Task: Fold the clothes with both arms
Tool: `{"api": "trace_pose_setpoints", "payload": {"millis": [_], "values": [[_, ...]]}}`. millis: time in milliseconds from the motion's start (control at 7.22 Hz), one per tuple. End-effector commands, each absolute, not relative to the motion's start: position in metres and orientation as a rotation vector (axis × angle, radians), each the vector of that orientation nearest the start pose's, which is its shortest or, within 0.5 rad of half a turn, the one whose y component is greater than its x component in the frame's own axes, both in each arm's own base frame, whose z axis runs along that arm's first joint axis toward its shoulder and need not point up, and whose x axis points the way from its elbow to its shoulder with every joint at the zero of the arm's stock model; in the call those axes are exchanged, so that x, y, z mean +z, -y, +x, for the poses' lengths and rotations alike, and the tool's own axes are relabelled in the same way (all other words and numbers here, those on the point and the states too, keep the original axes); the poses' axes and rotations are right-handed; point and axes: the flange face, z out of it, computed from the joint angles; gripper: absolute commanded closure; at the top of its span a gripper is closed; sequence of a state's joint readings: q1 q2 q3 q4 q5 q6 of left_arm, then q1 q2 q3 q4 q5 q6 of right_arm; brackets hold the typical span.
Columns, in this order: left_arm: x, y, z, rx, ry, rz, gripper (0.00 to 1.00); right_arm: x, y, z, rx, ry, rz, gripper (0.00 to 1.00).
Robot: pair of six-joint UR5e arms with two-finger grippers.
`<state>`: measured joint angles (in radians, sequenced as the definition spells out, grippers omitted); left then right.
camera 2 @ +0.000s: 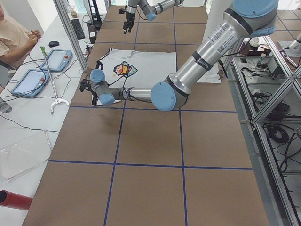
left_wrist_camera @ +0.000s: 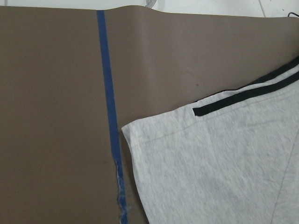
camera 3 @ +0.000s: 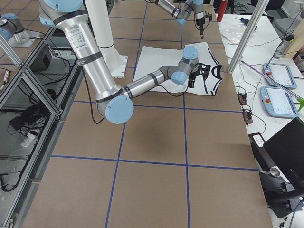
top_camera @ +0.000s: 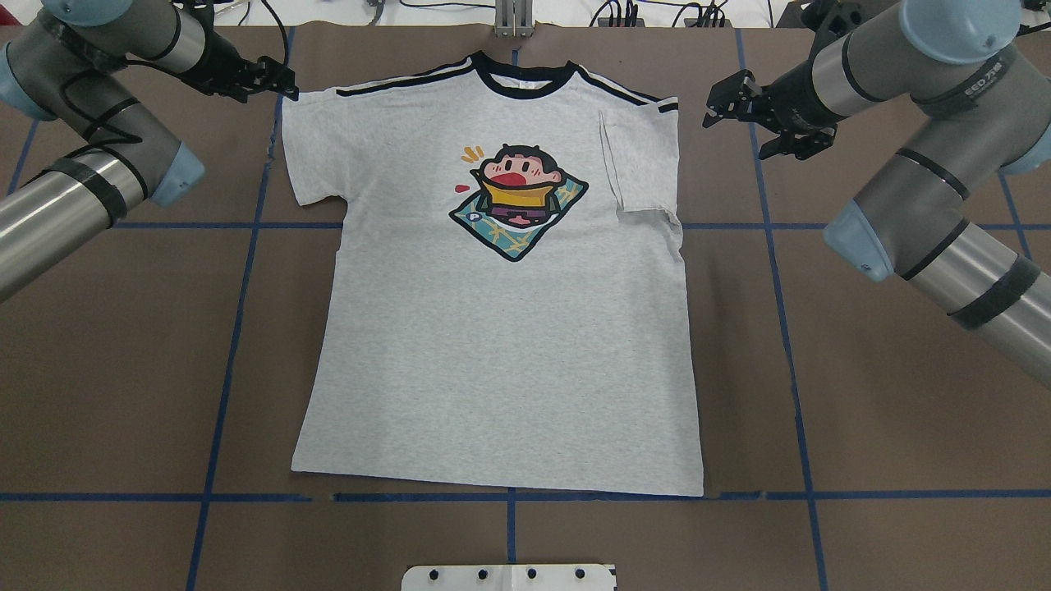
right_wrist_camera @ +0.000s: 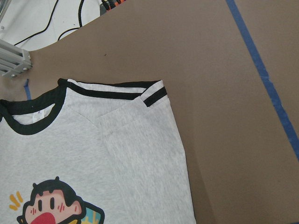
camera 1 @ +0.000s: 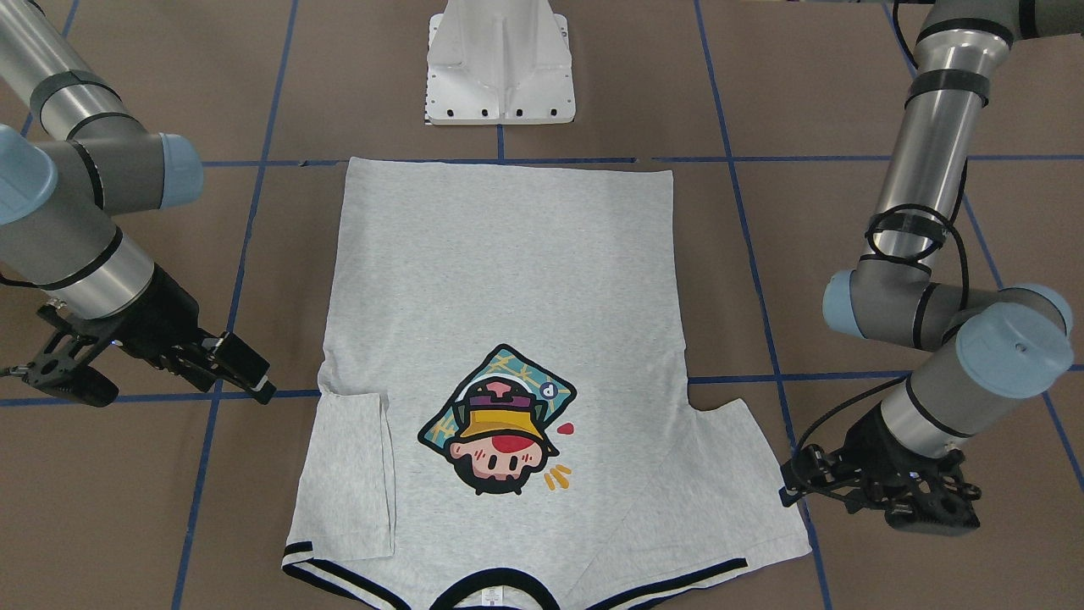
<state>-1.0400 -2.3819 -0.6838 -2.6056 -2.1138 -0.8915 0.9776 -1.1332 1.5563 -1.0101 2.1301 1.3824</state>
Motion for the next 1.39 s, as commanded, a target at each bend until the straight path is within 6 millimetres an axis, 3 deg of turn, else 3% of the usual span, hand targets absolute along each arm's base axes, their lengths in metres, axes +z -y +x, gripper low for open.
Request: {"api": "trace_pose_setpoints", "payload": {"millis": [0,277,554,693,832,970,1247], "values": [[0.473,0.757,0.374,-0.072,-0.95,0.406,0.27,0.37,0.577,-0.29,0.442,1.082,0.111,0.0],[0.474,0.756,0.377,-0.068,-0.954,0.409,0.47,0.381,0.572,-0.286,0.438,1.098,0.139,0.0],[0.478,0.755,0.378,-0.066,-0.952,0.407,0.55,0.381,0.572,-0.286,0.439,1.096,0.144,0.0],[0.474,0.756,0.379,-0.065,-0.957,0.41,0.66,0.382,0.572,-0.286,0.44,1.095,0.145,0.0],[0.471,0.758,0.378,-0.064,-0.959,0.412,0.9,0.385,0.571,-0.285,0.444,1.091,0.145,0.0],[0.466,0.759,0.379,-0.06,-0.966,0.414,1.0,0.385,0.571,-0.284,0.444,1.09,0.146,0.0],[0.46,0.76,0.379,-0.057,-0.975,0.414,1.0,0.391,0.571,-0.283,0.454,1.079,0.149,0.0]]}}
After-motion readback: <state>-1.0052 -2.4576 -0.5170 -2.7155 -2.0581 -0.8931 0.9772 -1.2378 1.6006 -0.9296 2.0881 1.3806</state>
